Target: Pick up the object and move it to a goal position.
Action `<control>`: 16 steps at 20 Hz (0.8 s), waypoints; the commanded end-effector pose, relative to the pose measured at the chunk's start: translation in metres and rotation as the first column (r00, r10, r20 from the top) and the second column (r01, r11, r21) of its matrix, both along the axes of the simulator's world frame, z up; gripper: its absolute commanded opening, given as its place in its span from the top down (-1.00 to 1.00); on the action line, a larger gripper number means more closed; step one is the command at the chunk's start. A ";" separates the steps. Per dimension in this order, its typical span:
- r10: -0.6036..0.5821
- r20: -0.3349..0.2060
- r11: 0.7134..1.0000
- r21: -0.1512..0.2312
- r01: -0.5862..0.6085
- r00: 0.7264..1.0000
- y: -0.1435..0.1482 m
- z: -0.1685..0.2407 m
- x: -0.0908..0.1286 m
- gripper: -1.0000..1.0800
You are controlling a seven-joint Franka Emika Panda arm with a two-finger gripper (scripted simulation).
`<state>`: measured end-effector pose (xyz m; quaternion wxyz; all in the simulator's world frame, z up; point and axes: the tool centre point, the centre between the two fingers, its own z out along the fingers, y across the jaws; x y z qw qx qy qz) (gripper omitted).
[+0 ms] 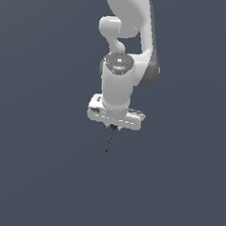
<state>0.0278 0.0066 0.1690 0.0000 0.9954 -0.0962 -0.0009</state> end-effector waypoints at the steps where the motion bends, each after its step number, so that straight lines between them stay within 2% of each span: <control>1: 0.000 0.001 1.000 0.000 0.000 1.000 0.006 0.030 -0.008 1.00; 16: 0.000 0.002 1.000 -0.001 0.000 1.000 0.044 0.204 -0.049 1.00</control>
